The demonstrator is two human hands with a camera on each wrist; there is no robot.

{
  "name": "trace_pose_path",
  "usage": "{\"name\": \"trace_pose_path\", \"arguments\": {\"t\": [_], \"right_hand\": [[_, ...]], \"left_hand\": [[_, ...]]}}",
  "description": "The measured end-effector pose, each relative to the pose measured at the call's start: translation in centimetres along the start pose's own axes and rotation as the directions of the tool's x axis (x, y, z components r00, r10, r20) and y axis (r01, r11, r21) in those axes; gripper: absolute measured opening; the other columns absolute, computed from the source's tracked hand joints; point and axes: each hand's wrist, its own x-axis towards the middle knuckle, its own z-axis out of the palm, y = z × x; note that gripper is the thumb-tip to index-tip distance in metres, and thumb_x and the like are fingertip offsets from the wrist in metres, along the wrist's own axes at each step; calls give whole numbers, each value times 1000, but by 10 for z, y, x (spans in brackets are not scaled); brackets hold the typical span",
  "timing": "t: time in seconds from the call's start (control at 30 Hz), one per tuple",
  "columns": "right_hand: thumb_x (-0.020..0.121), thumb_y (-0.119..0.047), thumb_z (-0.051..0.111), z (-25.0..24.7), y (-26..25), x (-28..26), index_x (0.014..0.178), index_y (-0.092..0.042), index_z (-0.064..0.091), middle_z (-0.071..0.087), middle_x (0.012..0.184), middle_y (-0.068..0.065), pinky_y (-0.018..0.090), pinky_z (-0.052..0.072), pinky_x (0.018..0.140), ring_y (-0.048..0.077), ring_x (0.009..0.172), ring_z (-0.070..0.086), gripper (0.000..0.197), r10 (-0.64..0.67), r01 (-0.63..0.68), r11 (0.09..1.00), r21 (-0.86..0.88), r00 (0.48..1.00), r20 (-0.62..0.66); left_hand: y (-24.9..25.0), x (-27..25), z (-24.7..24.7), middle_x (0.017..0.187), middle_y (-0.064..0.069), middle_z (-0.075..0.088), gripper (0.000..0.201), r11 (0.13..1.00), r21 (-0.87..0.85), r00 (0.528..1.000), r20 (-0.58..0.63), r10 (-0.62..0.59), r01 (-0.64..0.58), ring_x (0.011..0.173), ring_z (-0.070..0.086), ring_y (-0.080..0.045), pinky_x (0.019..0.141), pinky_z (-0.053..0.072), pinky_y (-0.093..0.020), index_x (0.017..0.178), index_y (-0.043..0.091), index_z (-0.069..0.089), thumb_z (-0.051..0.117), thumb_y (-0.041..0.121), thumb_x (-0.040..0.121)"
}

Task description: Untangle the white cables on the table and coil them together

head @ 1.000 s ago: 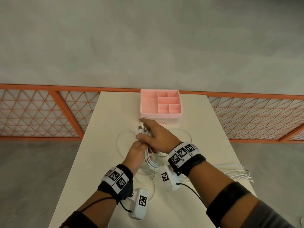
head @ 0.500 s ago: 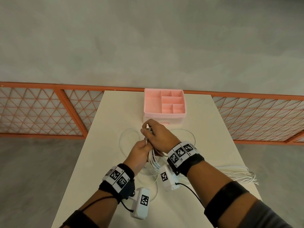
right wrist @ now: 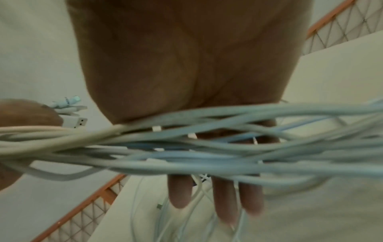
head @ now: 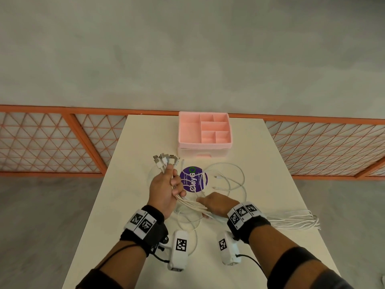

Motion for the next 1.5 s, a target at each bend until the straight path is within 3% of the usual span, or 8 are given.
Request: {"name": "trace_pose_path", "arguments": {"t": [0.2, 0.43, 0.63, 0.83, 1.23, 1.37, 1.43, 1.5], "right_hand": [[85, 3, 62, -4, 15, 9, 89, -5, 72, 72, 82, 10, 35, 59, 78, 19, 73, 67, 14, -73, 169, 872, 459, 973, -219], [93, -47, 60, -7, -12, 11, 88, -5, 68, 68, 71, 6, 29, 53, 65, 11, 57, 63, 43, 67, 13, 922, 387, 979, -192], [78, 2, 64, 0, -20, 6, 112, 6, 64, 73, 86, 25, 34, 55, 69, 24, 72, 67, 34, -70, 136, 777, 615, 989, -131], [84, 6, 58, -14, -39, -11, 83, -2, 68, 67, 71, 18, 26, 51, 56, 19, 55, 61, 14, -115, 187, 767, 614, 981, -155], [94, 11, 43, -63, -47, -39, 100, -5, 52, 58, 63, 20, 31, 46, 57, 26, 55, 55, 19, -259, 522, 305, 797, 851, -458], [84, 9, 42, -65, -36, -28, 106, -12, 52, 61, 65, 13, 37, 49, 62, 26, 58, 56, 31, -1, 375, 688, 622, 857, -515], [86, -1, 44, -60, -31, -24, 115, -15, 52, 65, 87, 10, 39, 51, 72, 28, 76, 63, 34, -21, 139, 963, 231, 892, -451], [90, -9, 46, -46, -35, -23, 126, -15, 51, 57, 111, 12, 42, 50, 86, 31, 100, 58, 37, -149, 97, 983, -155, 914, -377]], "left_hand": [[-6, -2, 0, 52, 4, 31, 32, 998, 45, 999, -4, -33, 34, 38, 27, -9, 41, 33, -23, 82, 14, 50, 46, 36, 104], [-4, -1, 7, 53, 4, 27, 32, 997, 58, 998, 18, -54, 53, 38, 24, -9, 40, 31, -22, 81, 13, 51, 48, 36, 103], [-9, -12, 7, 57, -2, 20, 41, 963, 269, 998, 65, -18, 0, 41, 20, -12, 40, 26, -22, 62, 18, 40, 63, 25, 95], [-6, -10, 7, 77, -5, 66, 16, 953, 296, 998, 36, 58, -67, 36, 39, -6, 39, 29, -21, 97, 5, 67, 61, 19, 98], [-12, -7, 7, 93, -14, 68, 4, 972, 228, 997, 51, 49, -59, 45, 30, -9, 43, 35, -21, 92, 12, 70, 67, 15, 93], [-8, -4, 14, 88, -8, 71, 14, 978, 194, 997, 49, 61, -70, 42, 35, -7, 42, 36, -21, 84, 10, 70, 63, 13, 96], [-7, -4, 16, 85, -7, 72, 25, 961, 263, 993, 98, 67, -91, 42, 33, -8, 42, 34, -22, 77, 17, 73, 60, 11, 97], [-9, -5, 20, 84, -8, 71, 20, 933, 348, 990, 128, 55, -96, 43, 33, -8, 43, 33, -23, 83, 14, 72, 59, 9, 98]]}}
